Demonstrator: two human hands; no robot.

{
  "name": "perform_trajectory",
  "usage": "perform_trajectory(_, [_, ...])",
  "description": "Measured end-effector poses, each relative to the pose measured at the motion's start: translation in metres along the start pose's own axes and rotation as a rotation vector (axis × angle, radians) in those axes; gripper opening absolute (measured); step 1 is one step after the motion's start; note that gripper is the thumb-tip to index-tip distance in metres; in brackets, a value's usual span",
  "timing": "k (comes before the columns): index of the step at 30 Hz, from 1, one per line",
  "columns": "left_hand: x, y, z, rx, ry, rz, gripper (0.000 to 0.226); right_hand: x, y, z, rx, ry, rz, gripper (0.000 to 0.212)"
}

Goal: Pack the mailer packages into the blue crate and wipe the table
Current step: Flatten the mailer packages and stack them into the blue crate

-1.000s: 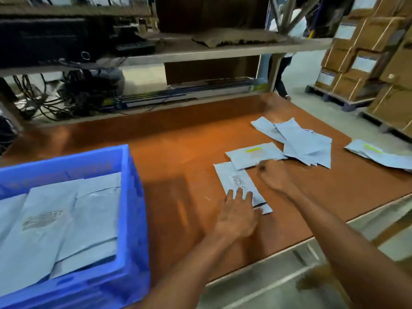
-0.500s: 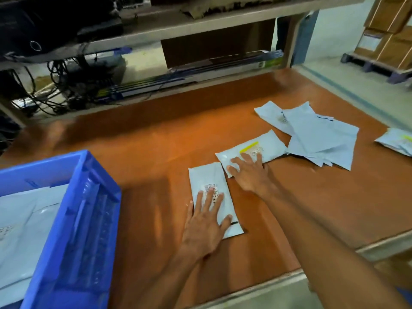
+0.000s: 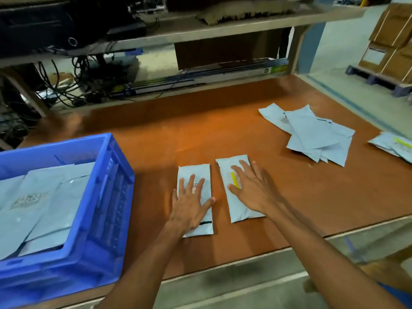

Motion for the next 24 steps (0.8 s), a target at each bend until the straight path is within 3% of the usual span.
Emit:
perform_trajectory(2, [0.003, -0.007, -0.009, 0.053, 0.009, 0.021, 0.082, 0.009, 0.0, -0.013, -0.041, 0.096, -0.036, 0.071])
perform_trajectory(6, [-0.001, -0.007, -0.016, 0.12, -0.093, 0.024, 0.068, 0.005, 0.009, -0.035, -0.071, 0.081, -0.05, 0.081])
perform_trajectory(12, [-0.013, -0.015, -0.009, 0.104, -0.095, 0.015, 0.071, -0.002, 0.021, -0.049, -0.172, 0.009, 0.029, 0.073])
perform_trajectory(18, [-0.029, -0.004, 0.003, 0.036, -0.073, 0.011, 0.055, -0.01, 0.036, -0.04, -0.111, -0.029, 0.037, 0.058])
perform_trajectory(21, [-0.027, 0.007, 0.024, -0.003, -0.148, 0.005, 0.06, -0.008, 0.057, -0.022, -0.007, -0.11, 0.008, 0.056])
perform_trajectory(24, [-0.021, 0.011, 0.081, -0.089, -0.341, -0.042, 0.043, 0.011, 0.095, 0.012, 0.129, -0.247, 0.053, 0.054])
Point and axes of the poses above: each hand's wrist, its own x-axis towards the middle knuckle, its own z-axis out of the back of the hand, y = z × x, the point moved 3 cm from there along x, towards the middle knuckle, and after that the axes turned 12 degrees about z, right-handed, at the moved point
